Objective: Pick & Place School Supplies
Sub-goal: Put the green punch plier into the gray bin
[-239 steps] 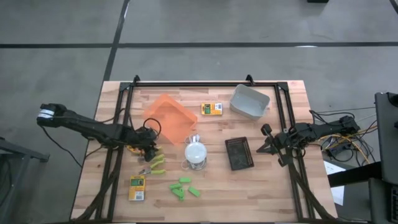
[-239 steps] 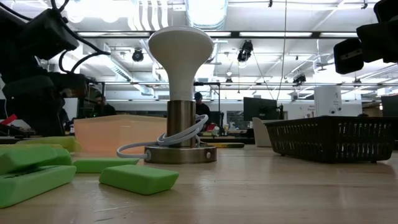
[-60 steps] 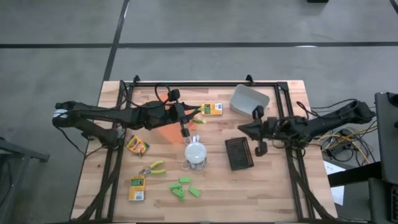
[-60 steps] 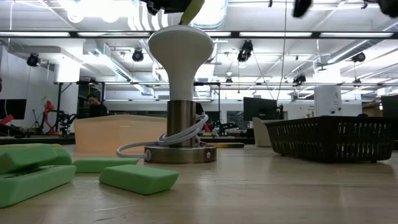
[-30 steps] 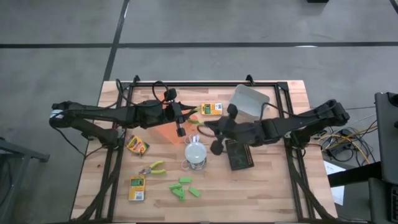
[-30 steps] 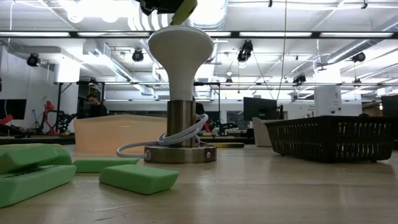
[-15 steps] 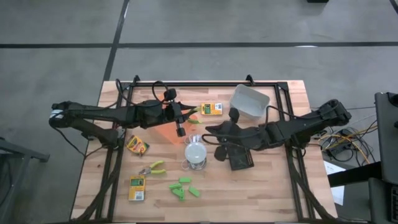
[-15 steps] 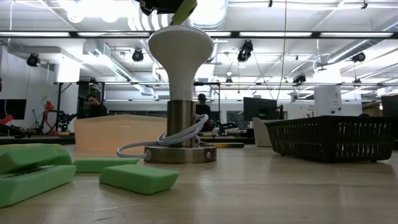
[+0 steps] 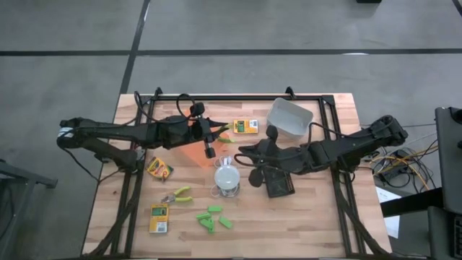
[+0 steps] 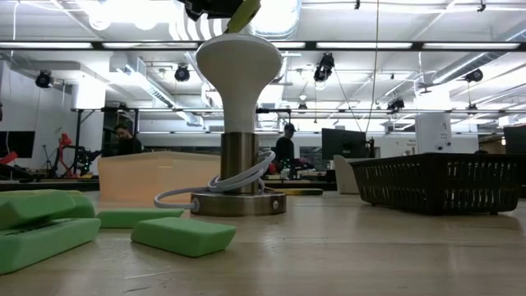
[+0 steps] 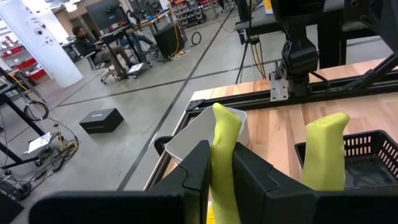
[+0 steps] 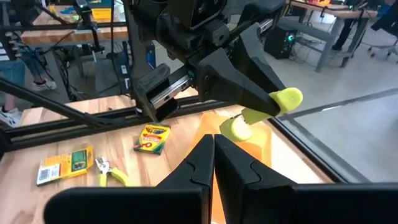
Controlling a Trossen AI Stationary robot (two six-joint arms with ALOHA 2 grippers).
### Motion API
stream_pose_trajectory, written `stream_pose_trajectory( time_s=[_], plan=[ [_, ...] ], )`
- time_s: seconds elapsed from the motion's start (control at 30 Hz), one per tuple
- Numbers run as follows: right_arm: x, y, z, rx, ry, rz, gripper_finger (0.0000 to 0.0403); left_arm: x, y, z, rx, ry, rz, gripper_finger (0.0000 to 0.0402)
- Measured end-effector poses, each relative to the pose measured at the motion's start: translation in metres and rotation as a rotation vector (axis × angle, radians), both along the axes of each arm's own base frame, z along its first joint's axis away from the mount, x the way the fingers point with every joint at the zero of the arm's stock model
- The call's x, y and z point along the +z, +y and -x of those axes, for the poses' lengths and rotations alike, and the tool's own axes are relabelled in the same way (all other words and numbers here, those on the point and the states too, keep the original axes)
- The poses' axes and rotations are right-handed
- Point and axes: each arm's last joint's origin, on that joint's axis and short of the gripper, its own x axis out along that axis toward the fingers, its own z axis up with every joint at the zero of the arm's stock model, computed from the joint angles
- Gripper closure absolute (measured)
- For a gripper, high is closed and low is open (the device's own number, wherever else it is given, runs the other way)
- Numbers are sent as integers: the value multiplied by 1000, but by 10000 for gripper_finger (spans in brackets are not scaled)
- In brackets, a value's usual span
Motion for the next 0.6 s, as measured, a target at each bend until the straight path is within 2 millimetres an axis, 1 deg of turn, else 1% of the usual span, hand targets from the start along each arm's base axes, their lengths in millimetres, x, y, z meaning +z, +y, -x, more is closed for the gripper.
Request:
stream_pose_trajectory(
  time_s=[0.1, 0.23, 0.6],
  plan=[
    [0, 0, 0, 0, 5, 5, 384, 0, 1, 0, 16, 0, -2, 351],
    [-1, -1, 0, -1, 9, 9, 356, 0, 1, 0, 40, 0, -5, 351],
    [-4, -8, -5, -38, 6, -16, 247, 0, 1, 0, 30, -1, -3, 351]
  ],
)
